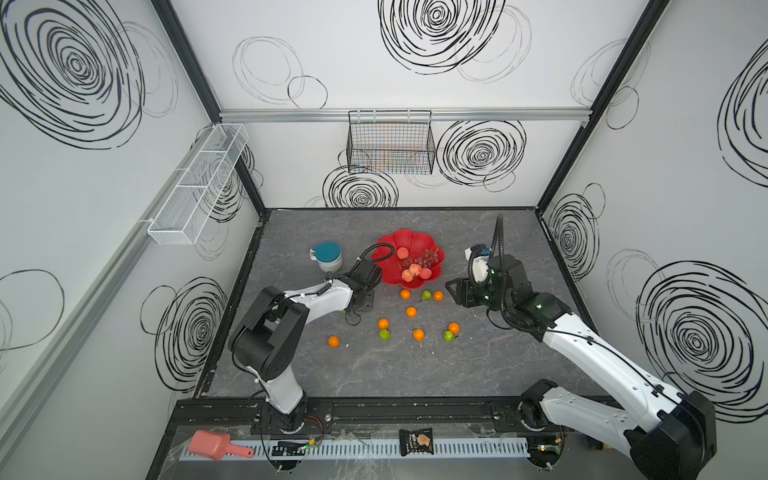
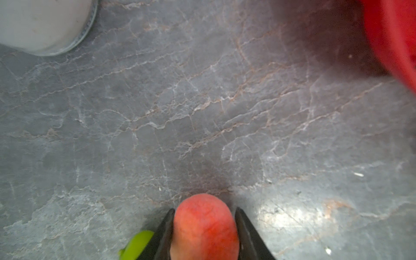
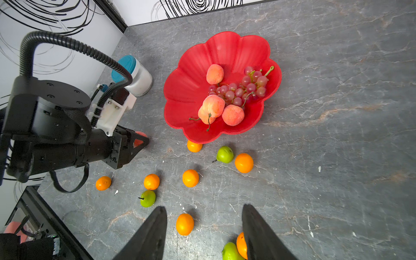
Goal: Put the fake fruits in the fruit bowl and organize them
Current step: 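Lower the left gripper around the pink peach near the jar and close it, then lift the pink peach with the left gripper and carry it over the bowl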
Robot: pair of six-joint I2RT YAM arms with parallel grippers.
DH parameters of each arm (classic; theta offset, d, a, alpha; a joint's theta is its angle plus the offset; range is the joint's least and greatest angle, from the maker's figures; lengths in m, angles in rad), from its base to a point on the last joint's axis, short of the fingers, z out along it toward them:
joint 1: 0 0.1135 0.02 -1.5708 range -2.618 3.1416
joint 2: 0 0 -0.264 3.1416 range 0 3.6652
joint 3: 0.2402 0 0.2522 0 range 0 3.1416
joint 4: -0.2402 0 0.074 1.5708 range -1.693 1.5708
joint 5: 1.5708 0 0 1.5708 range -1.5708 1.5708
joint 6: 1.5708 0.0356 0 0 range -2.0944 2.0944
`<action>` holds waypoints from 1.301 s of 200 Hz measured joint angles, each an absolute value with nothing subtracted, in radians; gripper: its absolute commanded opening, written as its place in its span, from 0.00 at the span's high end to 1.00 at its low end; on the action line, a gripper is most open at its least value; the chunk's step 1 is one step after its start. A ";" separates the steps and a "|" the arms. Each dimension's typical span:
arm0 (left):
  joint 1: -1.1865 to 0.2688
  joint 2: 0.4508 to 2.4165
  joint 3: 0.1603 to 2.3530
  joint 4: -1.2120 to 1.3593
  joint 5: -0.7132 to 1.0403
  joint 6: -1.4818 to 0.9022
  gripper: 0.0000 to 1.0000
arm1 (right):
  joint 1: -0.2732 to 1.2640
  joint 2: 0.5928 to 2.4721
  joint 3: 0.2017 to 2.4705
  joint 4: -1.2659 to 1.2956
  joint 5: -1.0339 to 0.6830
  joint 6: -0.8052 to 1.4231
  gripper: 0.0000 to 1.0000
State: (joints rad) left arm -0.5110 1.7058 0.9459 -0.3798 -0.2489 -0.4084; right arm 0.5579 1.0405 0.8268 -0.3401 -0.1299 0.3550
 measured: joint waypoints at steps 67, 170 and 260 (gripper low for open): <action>-0.589 1.533 1.052 -0.455 -0.248 -0.411 0.60 | 0.529 1.044 0.809 -0.322 -0.138 0.401 0.42; -0.628 1.763 1.319 -0.447 -0.170 -0.396 0.61 | 0.410 1.065 0.682 -0.133 -0.301 0.581 0.42; -0.606 1.962 1.460 -0.447 -0.139 -0.364 0.61 | 0.365 1.135 0.688 -0.078 -0.361 0.609 0.41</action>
State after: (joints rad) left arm -0.6060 1.9617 1.4605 -0.4469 -0.1387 -0.3637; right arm 0.3649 1.1347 0.6880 -0.0784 -0.3614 0.6094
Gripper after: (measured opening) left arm 0.400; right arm 0.595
